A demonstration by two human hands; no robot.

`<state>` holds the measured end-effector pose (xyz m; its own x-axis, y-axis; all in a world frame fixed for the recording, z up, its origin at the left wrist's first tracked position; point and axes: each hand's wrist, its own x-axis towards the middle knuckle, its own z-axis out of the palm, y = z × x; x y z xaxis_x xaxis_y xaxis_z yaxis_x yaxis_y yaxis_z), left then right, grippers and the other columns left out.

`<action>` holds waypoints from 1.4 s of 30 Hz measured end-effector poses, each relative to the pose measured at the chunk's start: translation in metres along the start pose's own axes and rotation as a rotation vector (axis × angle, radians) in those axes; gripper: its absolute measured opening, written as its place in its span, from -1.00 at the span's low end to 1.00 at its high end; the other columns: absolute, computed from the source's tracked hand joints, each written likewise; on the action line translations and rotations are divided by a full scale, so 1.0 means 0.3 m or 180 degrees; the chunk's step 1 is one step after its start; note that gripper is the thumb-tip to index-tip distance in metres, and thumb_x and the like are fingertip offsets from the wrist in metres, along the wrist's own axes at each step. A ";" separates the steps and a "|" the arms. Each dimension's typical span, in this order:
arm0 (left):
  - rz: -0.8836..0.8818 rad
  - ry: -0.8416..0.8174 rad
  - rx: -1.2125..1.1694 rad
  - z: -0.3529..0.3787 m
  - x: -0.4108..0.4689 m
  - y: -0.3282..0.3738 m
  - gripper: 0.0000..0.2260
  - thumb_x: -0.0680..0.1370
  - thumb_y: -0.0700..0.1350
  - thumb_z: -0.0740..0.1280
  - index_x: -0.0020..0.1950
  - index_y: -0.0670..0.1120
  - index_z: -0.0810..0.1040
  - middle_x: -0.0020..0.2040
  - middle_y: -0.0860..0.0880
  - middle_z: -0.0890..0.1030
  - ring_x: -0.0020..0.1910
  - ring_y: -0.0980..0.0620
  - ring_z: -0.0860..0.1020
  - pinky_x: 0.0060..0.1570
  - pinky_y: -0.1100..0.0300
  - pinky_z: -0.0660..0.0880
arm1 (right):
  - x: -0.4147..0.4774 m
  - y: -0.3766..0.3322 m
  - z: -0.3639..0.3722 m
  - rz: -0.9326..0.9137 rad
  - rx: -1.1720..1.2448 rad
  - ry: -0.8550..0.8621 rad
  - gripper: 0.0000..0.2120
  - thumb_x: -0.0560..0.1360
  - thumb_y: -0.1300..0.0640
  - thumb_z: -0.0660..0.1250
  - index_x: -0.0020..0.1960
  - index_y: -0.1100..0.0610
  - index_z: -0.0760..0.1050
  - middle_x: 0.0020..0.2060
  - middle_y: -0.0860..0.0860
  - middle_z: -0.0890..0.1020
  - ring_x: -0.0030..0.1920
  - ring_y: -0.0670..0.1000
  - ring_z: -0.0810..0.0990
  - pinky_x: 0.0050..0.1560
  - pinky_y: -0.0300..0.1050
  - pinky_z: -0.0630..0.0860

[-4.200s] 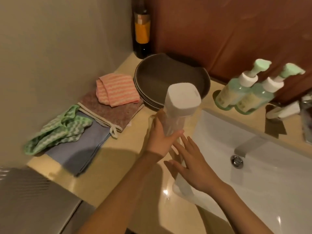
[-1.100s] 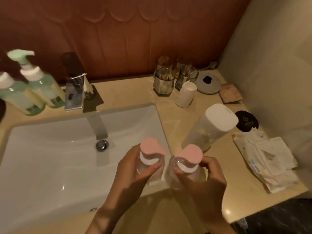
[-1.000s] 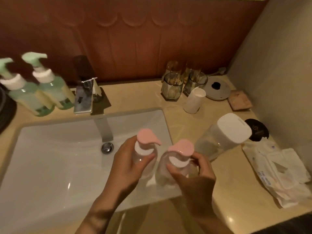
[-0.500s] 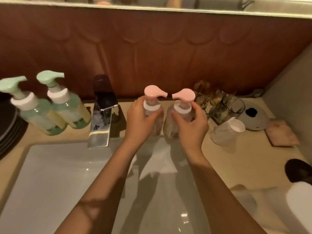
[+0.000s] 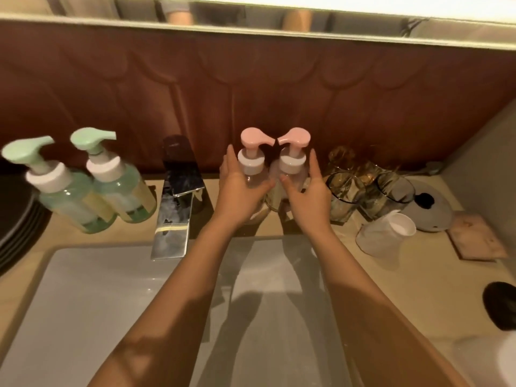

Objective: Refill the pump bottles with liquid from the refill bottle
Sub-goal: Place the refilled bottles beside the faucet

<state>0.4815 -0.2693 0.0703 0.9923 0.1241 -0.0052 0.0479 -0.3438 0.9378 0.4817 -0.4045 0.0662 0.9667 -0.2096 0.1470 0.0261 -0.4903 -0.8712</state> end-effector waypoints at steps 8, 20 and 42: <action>0.0230 0.0021 -0.0119 0.046 -0.394 -0.013 -0.42 0.50 0.06 0.35 0.46 0.14 0.16 0.37 0.20 0.26 0.30 0.37 0.25 0.26 0.49 0.22 | -0.375 0.083 -0.124 0.0120 -0.0320 -0.0504 -0.19 0.48 0.05 0.39 0.54 -0.05 -0.04 0.50 -0.08 0.17 0.47 -0.03 0.17 0.42 -0.09 0.22; -0.0622 -0.0824 -0.0254 0.295 -0.871 -0.077 -0.58 0.57 -0.08 0.27 0.42 0.00 0.30 0.40 0.09 0.35 0.26 0.25 0.29 0.02 0.60 0.27 | -0.850 0.268 -0.439 0.0255 -0.0571 -0.1508 -0.53 0.55 0.05 0.28 0.38 -0.19 0.22 0.36 -0.32 0.24 0.39 -0.25 0.25 0.38 -0.38 0.12; 0.0327 -0.1050 -0.0467 0.476 -0.803 0.174 -0.38 0.41 -0.02 0.38 0.41 0.18 0.20 0.28 0.33 0.37 0.25 0.39 0.32 0.24 0.23 0.39 | -0.668 0.344 -0.540 0.0837 -0.0125 -0.0075 -0.27 0.39 0.06 0.42 0.40 -0.11 0.07 0.28 0.02 0.45 0.21 0.09 0.50 0.15 0.05 0.49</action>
<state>0.2613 -0.4501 0.0708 0.9757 -0.2190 0.0022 -0.0469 -0.1988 0.9789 0.2494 -0.5503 0.0226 0.9446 -0.3146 -0.0935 -0.2362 -0.4541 -0.8591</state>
